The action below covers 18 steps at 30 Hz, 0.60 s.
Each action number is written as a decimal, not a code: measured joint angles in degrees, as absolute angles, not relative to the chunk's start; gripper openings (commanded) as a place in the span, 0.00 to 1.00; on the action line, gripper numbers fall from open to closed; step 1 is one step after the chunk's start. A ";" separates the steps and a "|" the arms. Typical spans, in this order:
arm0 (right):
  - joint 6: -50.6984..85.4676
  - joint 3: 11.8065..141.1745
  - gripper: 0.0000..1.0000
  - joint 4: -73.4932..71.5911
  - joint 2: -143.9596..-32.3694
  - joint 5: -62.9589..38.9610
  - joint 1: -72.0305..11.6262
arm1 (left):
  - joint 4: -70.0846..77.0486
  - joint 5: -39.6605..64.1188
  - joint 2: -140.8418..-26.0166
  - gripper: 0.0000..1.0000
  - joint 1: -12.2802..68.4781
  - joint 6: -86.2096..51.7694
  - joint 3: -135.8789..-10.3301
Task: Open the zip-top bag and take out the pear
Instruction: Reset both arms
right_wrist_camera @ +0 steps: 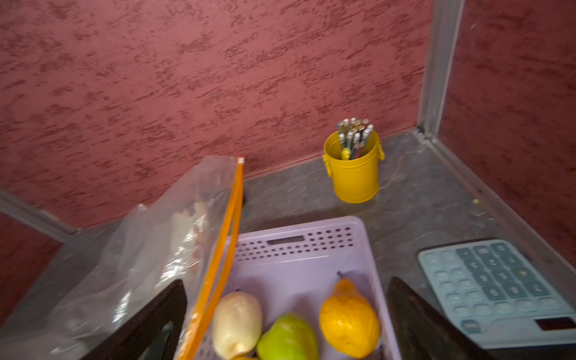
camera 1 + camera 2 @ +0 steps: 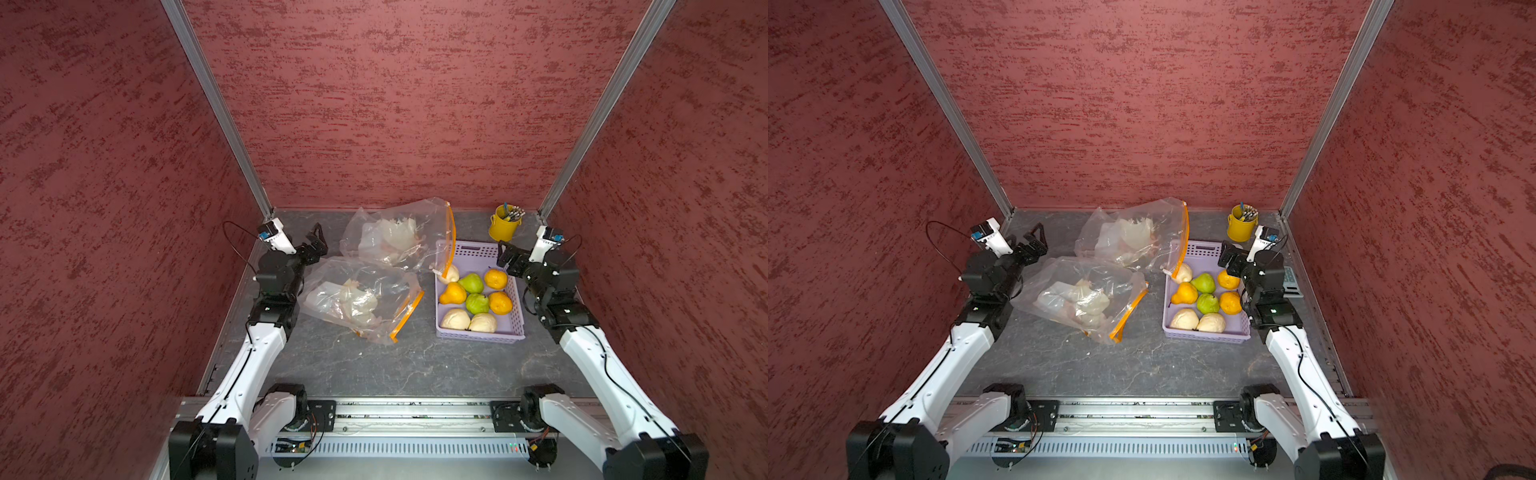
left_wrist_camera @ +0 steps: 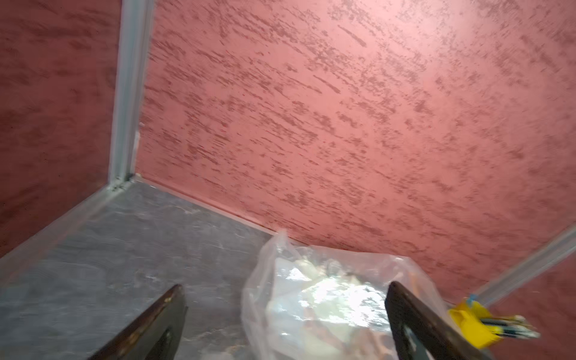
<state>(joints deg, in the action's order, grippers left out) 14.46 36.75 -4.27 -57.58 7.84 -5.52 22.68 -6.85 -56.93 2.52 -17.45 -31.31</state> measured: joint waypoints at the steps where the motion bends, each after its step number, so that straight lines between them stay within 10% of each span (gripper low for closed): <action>1: 12.97 33.47 0.99 -8.69 -59.68 9.45 -5.50 | 26.72 -8.95 -58.00 1.00 2.50 -15.33 -27.22; 18: -1.63 21.06 0.99 -53.39 -88.49 11.77 -3.29 | 53.30 -8.78 -88.16 0.99 -0.62 -1.48 -18.96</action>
